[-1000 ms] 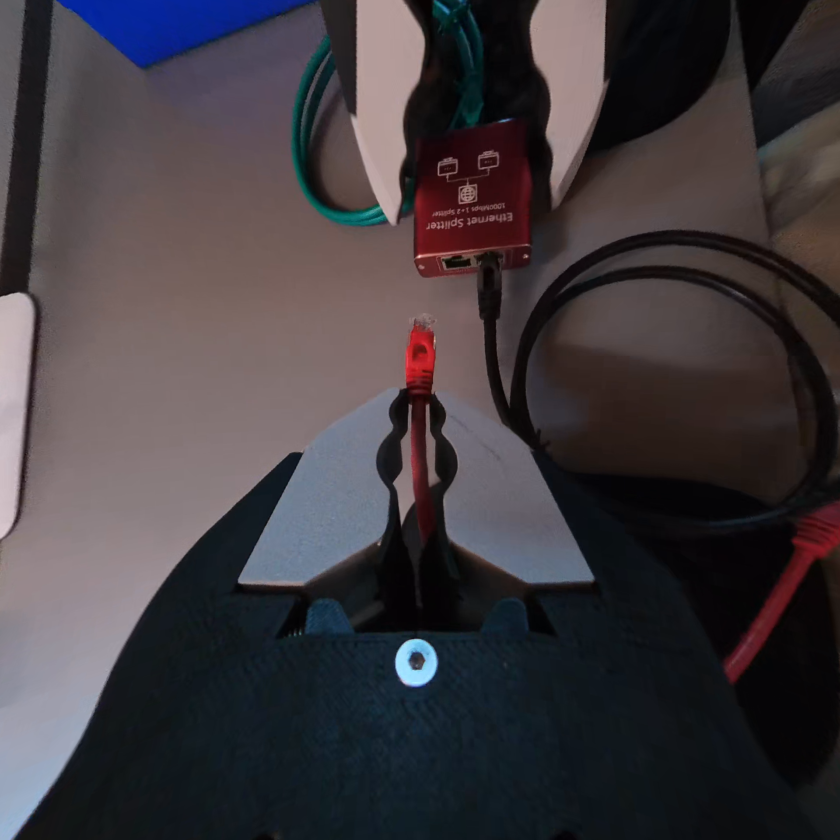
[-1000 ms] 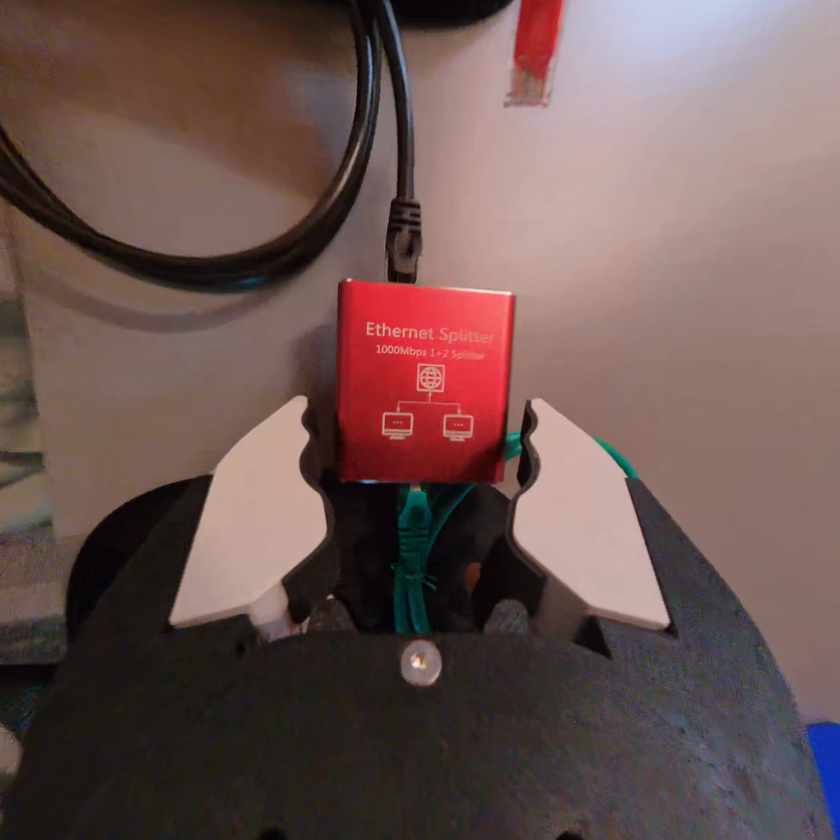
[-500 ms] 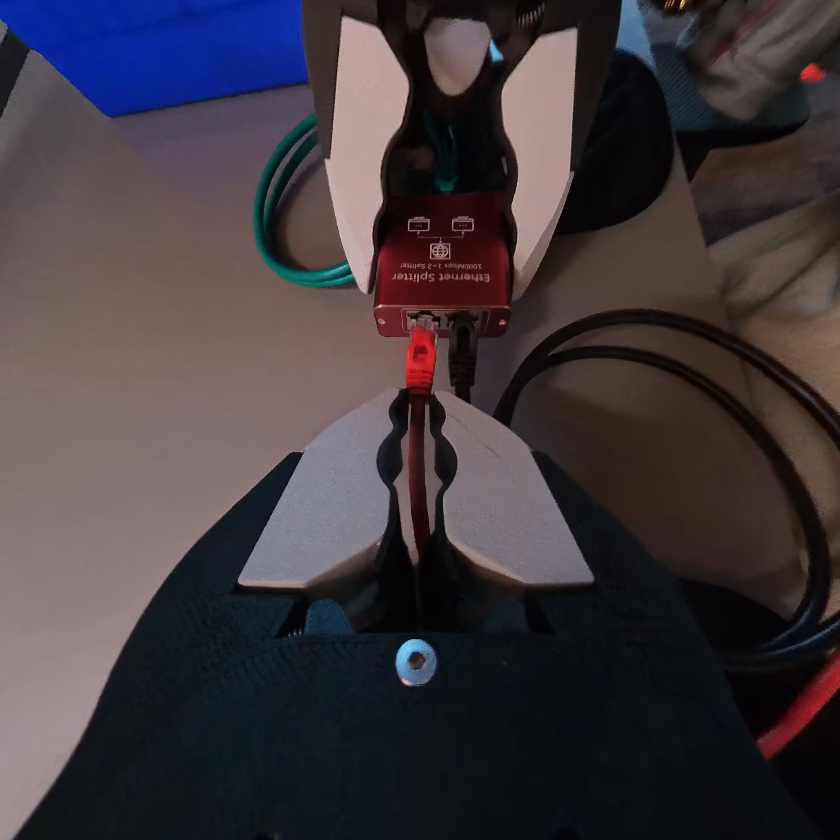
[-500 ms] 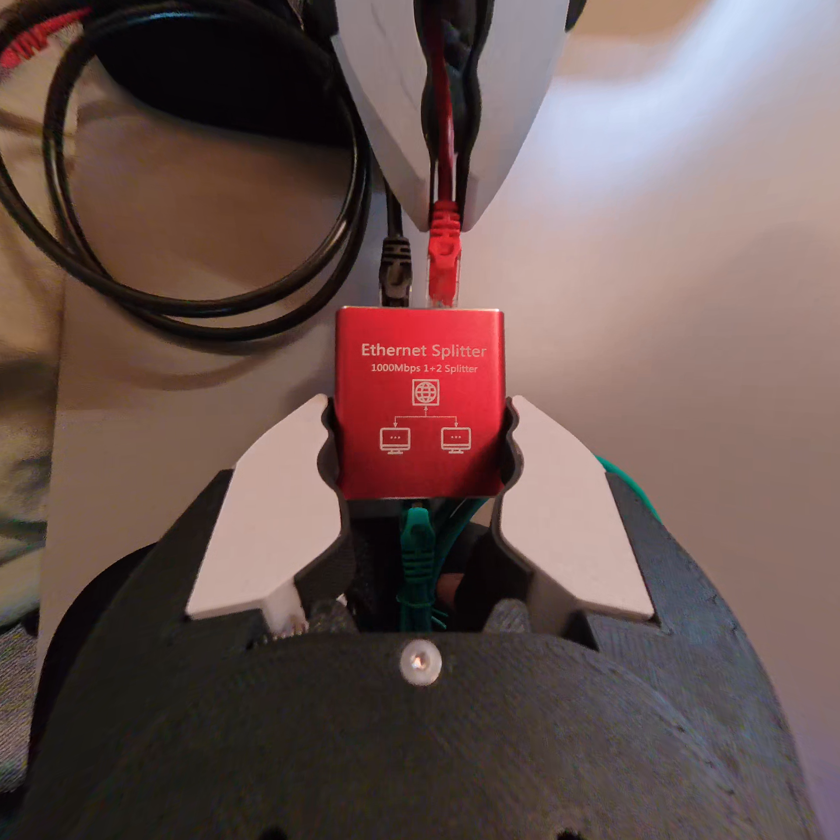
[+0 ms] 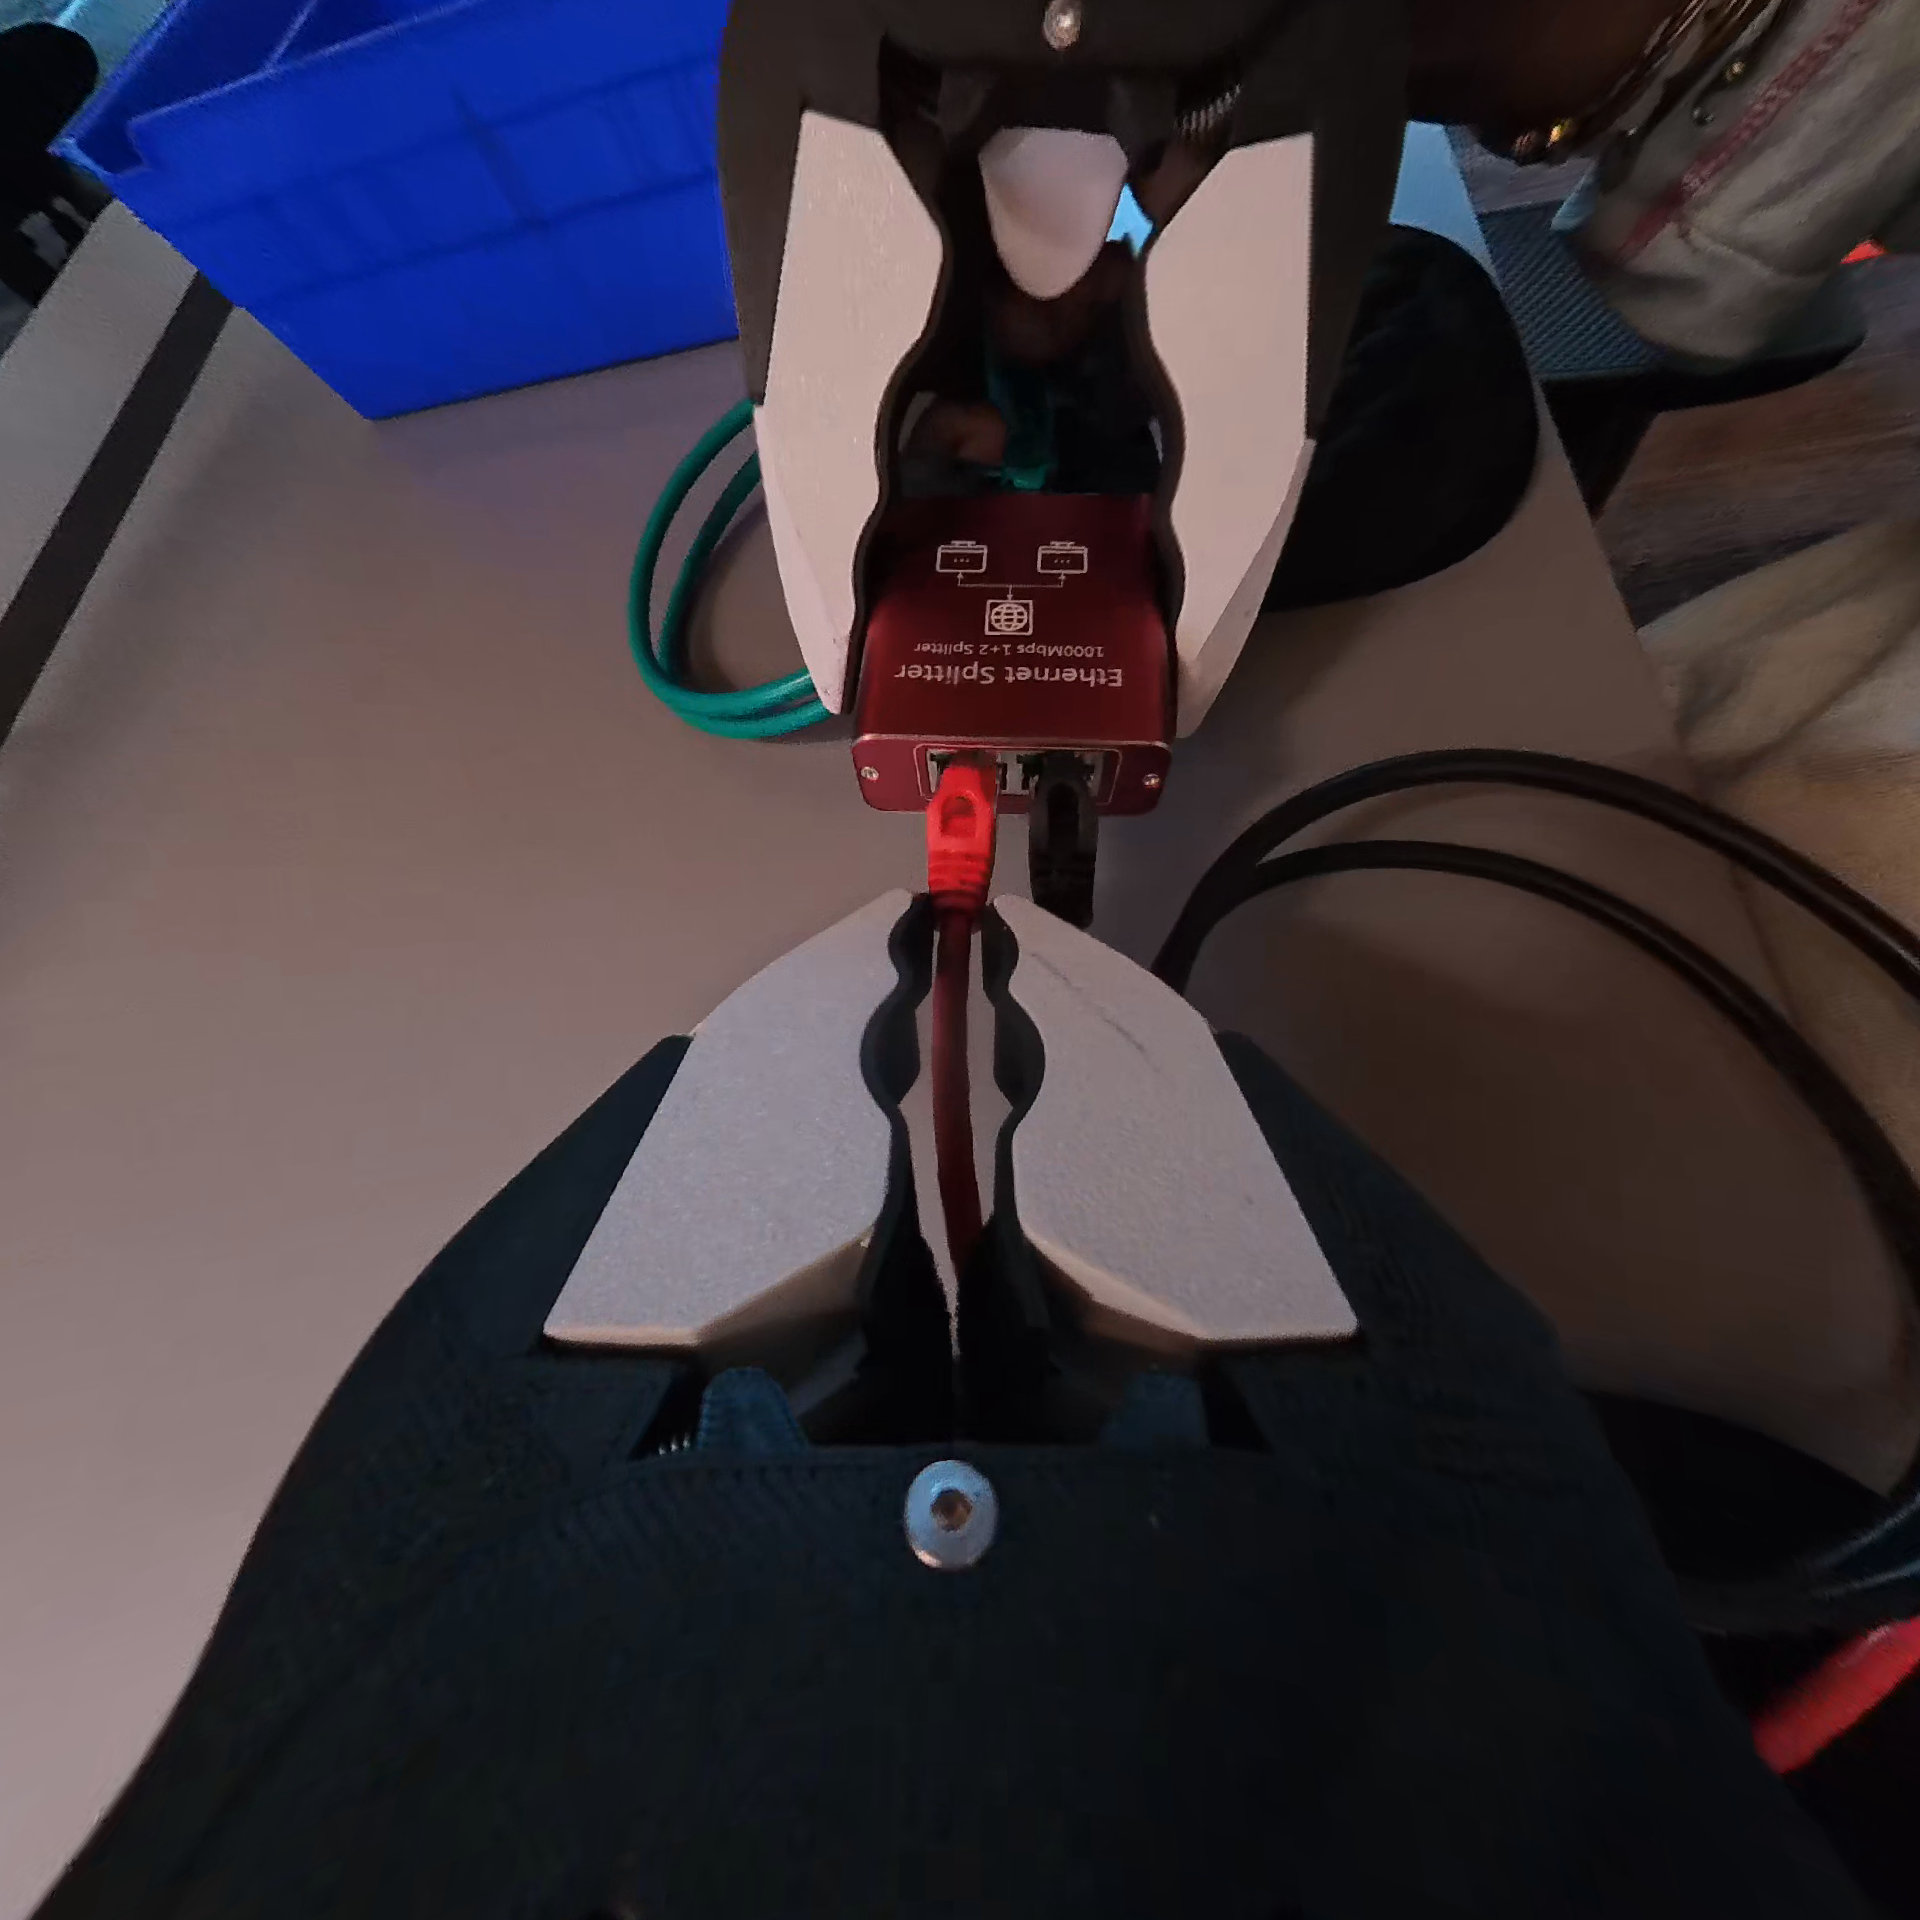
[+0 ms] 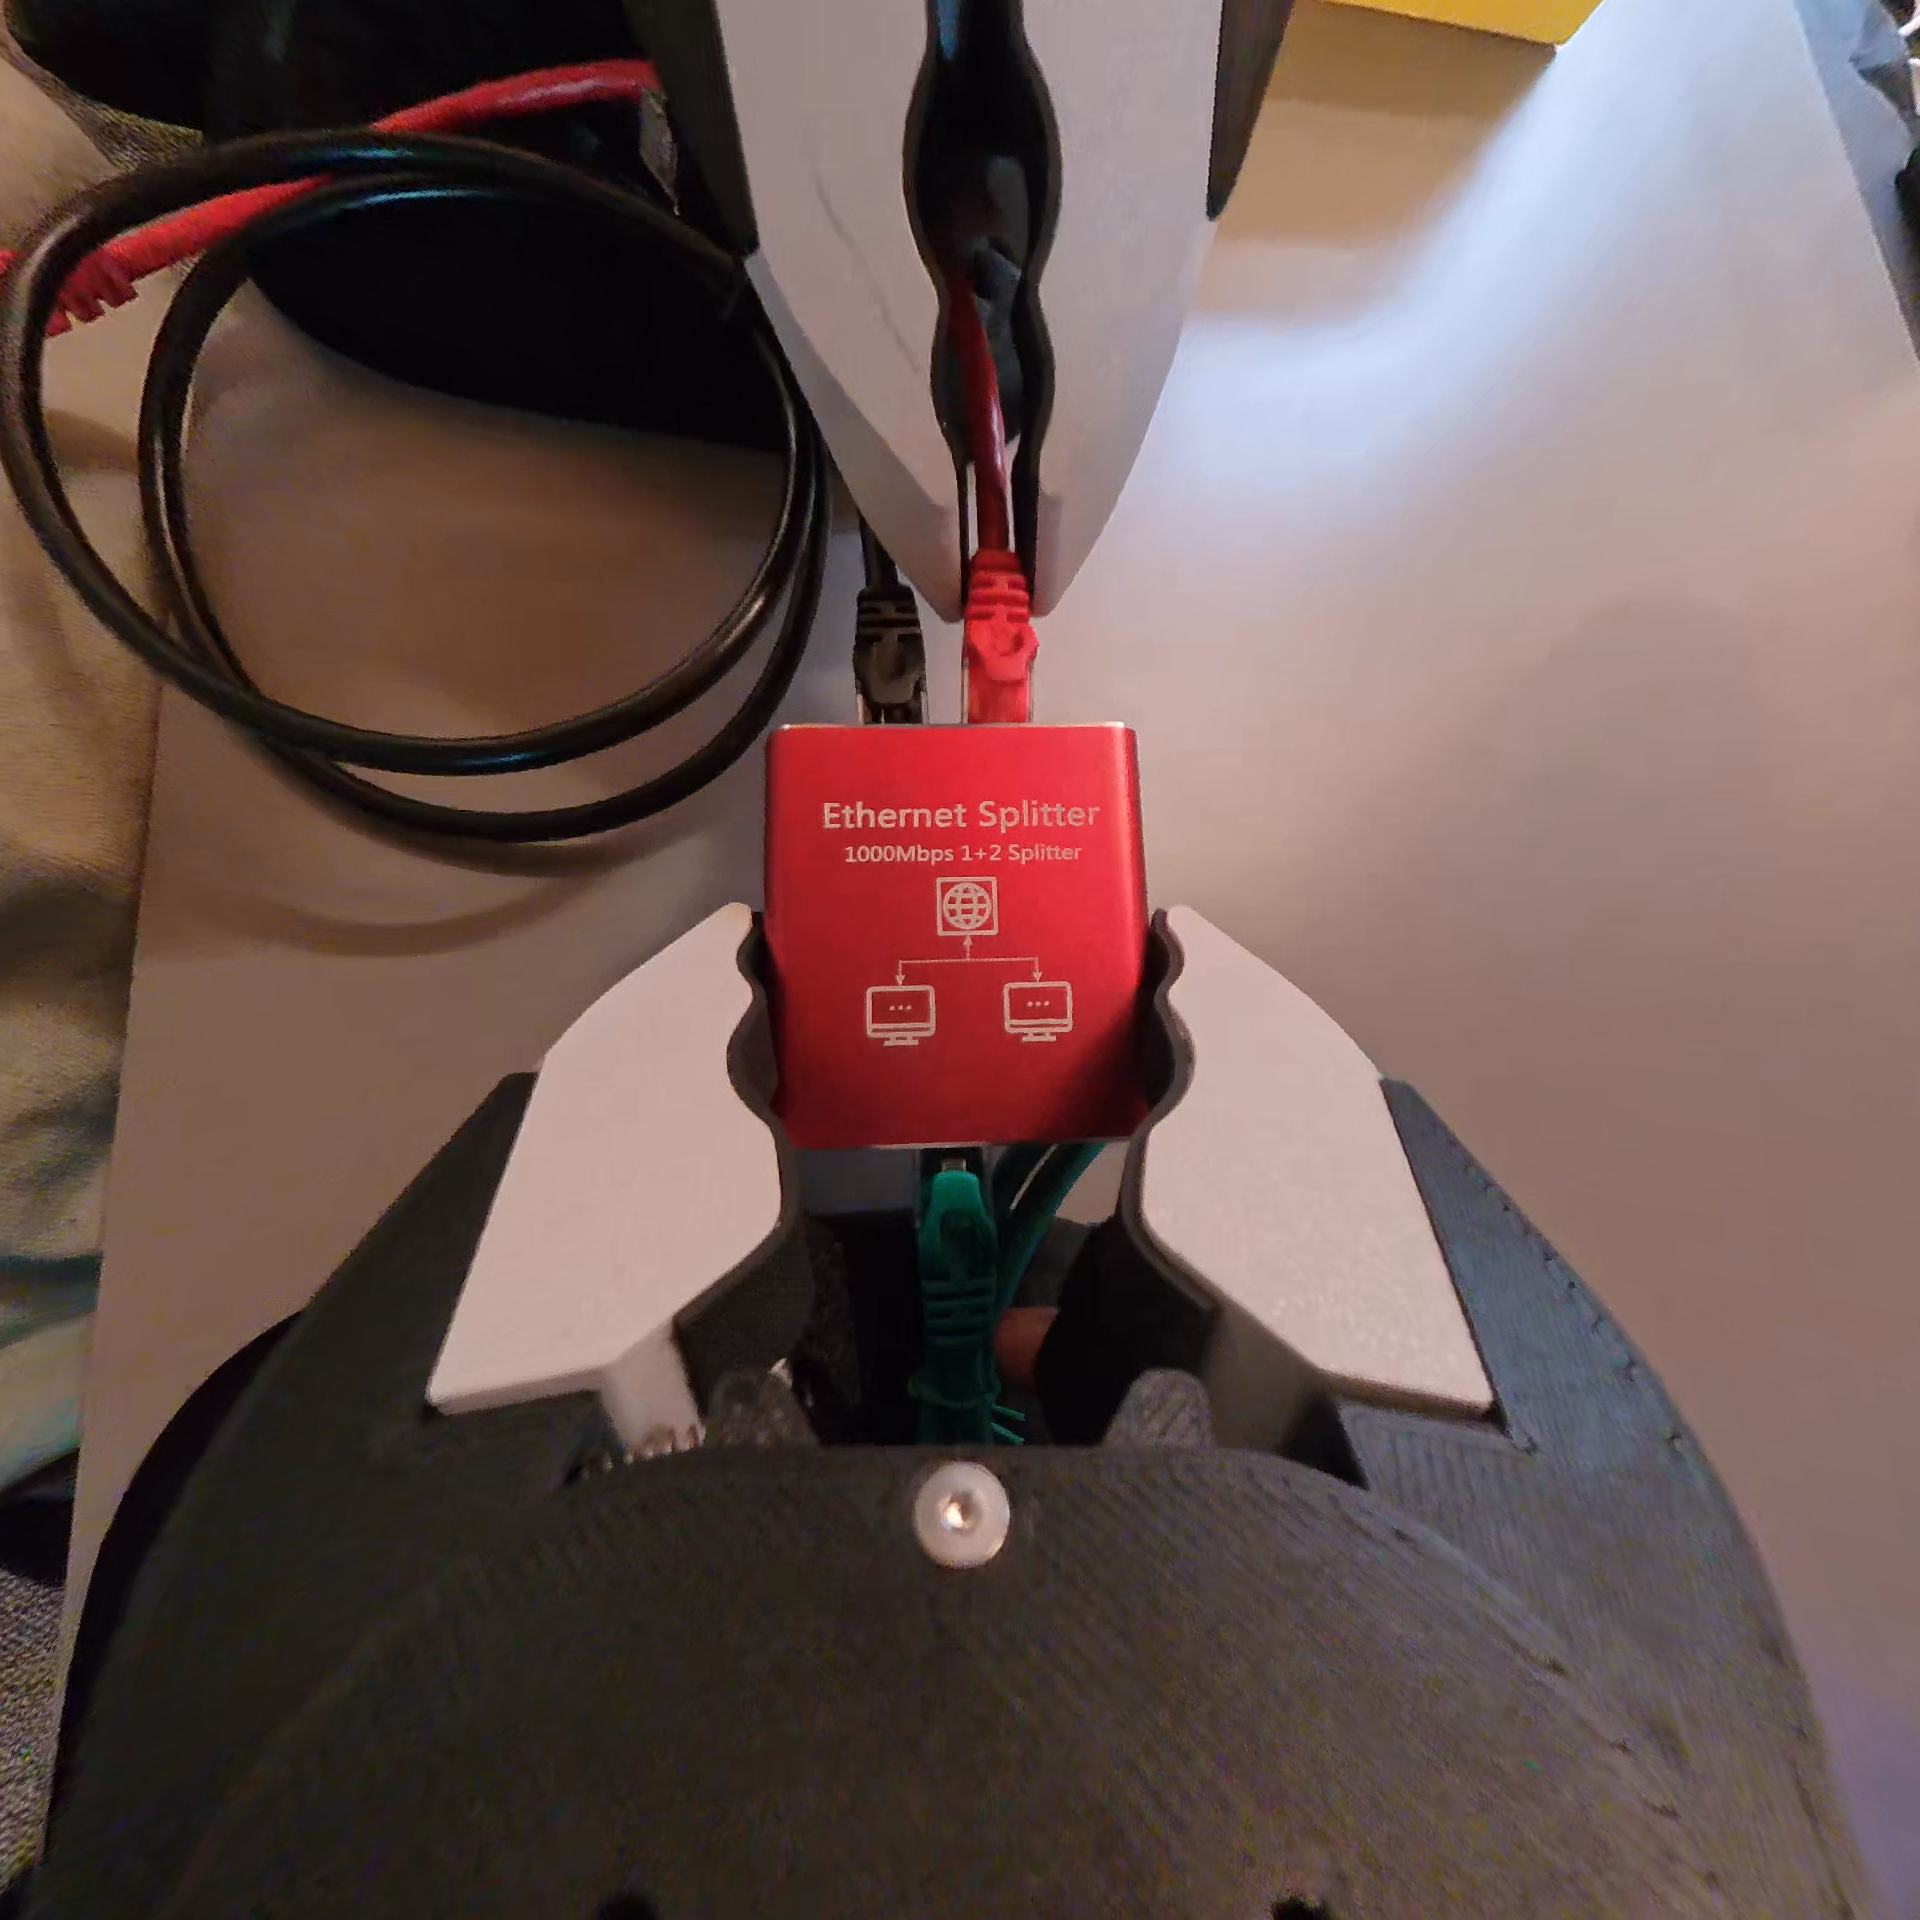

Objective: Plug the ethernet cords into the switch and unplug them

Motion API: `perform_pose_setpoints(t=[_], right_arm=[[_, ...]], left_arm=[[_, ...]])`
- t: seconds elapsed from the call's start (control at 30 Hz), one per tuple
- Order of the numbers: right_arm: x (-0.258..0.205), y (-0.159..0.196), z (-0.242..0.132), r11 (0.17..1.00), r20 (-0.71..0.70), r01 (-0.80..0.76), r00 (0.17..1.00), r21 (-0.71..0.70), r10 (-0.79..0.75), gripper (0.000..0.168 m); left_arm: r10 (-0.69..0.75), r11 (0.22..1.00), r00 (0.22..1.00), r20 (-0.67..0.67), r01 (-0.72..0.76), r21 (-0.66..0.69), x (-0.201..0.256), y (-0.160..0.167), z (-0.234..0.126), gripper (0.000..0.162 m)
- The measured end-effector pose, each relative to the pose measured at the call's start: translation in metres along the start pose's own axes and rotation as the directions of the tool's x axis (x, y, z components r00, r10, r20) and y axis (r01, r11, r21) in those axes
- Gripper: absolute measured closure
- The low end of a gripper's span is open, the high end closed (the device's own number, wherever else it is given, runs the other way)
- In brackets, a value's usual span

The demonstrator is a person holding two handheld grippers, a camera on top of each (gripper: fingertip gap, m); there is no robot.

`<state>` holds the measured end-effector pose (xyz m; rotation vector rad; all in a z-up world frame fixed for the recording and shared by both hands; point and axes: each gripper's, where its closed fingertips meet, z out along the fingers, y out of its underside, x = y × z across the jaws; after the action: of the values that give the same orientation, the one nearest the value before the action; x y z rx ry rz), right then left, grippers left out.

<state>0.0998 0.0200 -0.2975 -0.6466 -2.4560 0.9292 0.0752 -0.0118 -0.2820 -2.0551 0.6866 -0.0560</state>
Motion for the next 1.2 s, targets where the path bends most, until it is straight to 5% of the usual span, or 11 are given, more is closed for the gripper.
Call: perform_pose_setpoints(t=[0.57,0.7,0.83,1.0,1.2], right_arm=[[0.003,-0.019,0.002,0.993,-0.045,0.074,0.997,0.091,-0.07,0.1],[0.01,-0.039,-0.01,0.981,-0.114,0.108,0.989,0.158,-0.091,0.099],[0.021,-0.038,-0.019,0.982,-0.191,0.133,0.976,0.131,-0.106,0.099],[0.046,-0.056,-0.053,0.971,-0.353,0.145,0.933,0.19,-0.07,0.099],[0.102,-0.082,-0.144,0.923,-0.618,0.104,0.769,0.37,0.161,0.1]], left_arm=[[-0.021,1.0,0.995,-0.098,0.021,0.005,-0.004,-0.011,-0.008,0.153],[-0.051,0.995,0.997,0.06,0.046,0.086,-0.032,-0.029,-0.038,0.118],[-0.131,0.956,0.944,0.303,0.04,0.291,-0.059,-0.048,-0.096,0.115],[-0.273,0.875,0.773,0.573,-0.048,0.482,-0.07,-0.05,-0.171,0.122],[-0.394,0.848,0.657,0.642,-0.01,0.53,-0.065,-0.027,-0.195,0.127]])
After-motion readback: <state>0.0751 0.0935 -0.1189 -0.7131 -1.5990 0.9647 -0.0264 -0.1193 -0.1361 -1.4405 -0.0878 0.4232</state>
